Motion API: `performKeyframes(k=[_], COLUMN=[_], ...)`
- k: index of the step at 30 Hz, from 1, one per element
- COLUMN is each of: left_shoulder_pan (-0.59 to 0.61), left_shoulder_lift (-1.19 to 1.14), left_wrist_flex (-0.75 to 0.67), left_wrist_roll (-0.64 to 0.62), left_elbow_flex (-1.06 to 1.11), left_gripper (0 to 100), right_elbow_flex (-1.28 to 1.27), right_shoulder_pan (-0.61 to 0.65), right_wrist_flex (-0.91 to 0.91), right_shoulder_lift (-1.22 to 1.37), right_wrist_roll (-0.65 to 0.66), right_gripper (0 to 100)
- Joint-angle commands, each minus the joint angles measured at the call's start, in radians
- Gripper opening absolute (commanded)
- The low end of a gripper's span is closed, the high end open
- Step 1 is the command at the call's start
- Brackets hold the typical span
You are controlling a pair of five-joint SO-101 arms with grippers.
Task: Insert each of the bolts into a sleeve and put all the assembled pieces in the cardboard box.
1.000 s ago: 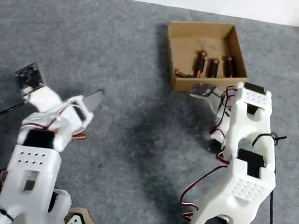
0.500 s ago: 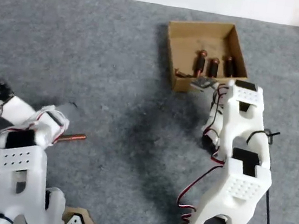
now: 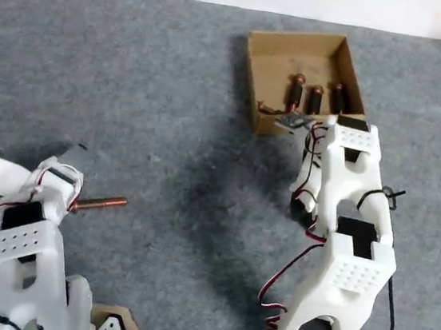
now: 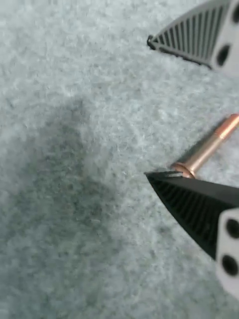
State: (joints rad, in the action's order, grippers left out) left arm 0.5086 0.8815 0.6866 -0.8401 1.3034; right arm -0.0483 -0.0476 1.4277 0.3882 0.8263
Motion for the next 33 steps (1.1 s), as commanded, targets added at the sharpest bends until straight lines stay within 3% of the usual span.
performKeyframes(k=[1,7,17,28,33], left_shoulder_pan=[0.013,0.008,-0.05,-0.177,-0.156], left_shoulder_lift=[0.015,0.013,0.004,-0.019,-0.225], left_wrist_flex=[-0.043,-0.017,0.37,0.373,0.361], left_wrist_roll=[-0.118,-0.278,-0.433,-0.635,-0.641], left_elbow_flex=[0.027,0.041,-0.151,-0.159,-0.252], left_gripper=[34,34,34,34,29], right_elbow_flex=[0.042,0.036,0.036,0.033,0.031], right_shoulder_pan=[0.025,0.025,0.025,0.025,0.025], right_wrist_flex=[0.021,0.021,0.019,0.021,0.021], right_shoulder_lift=[-0.012,-0.012,-0.012,-0.01,-0.008], right_wrist_roll=[-0.032,-0.084,-0.121,-0.121,-0.121], right_gripper=[0.4,0.4,0.4,0.4,0.4])
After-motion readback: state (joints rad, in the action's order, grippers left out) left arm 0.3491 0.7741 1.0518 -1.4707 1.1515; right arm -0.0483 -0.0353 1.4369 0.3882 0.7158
